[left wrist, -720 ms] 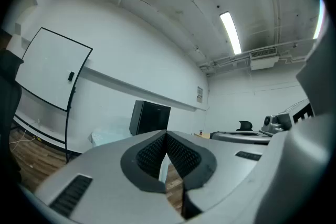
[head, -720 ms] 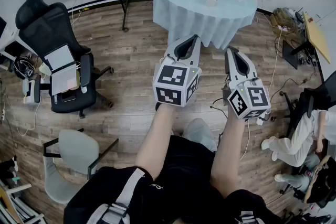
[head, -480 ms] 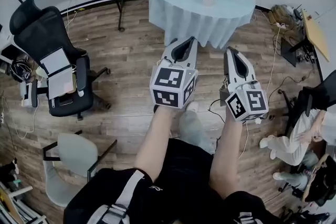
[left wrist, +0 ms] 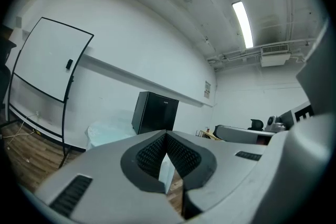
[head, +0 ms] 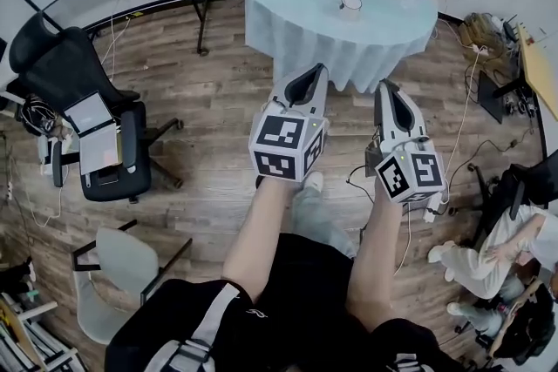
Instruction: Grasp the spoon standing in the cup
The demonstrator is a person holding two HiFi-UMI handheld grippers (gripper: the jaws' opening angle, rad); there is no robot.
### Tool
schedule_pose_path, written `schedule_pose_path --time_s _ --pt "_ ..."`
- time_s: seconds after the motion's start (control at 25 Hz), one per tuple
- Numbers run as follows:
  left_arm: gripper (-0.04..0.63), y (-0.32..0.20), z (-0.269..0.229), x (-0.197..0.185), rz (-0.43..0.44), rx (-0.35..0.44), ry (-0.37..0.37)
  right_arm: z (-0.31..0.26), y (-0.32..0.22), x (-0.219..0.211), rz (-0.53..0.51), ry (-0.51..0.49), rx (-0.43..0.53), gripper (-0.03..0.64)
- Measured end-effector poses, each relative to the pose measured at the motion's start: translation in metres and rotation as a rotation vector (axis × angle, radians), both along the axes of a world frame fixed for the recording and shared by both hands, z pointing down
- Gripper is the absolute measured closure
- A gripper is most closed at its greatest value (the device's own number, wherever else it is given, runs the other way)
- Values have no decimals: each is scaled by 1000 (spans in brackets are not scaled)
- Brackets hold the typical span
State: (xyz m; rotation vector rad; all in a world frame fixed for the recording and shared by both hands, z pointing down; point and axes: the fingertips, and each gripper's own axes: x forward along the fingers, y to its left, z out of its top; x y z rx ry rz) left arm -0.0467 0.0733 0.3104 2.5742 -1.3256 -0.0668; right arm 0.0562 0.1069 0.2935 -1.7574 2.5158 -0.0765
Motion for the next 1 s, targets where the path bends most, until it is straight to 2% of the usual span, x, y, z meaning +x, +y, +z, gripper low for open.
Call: schedule_pose_path --time_s 0.28,0.44,0.64,1.0 --pt "595 -84 -12 51 -42 17 -7 -10 -91 63 -17 -21 6 617" --pt "595 -118 -26 70 -73 48 -8 -24 -129 83 -54 -31 28 617" --pt "595 -139 -34 82 -94 57 -22 -35 -148 94 -91 -44 56 617" --pt "595 -172 -32 93 -107 52 -2 -43 -167 119 -81 -47 91 617"
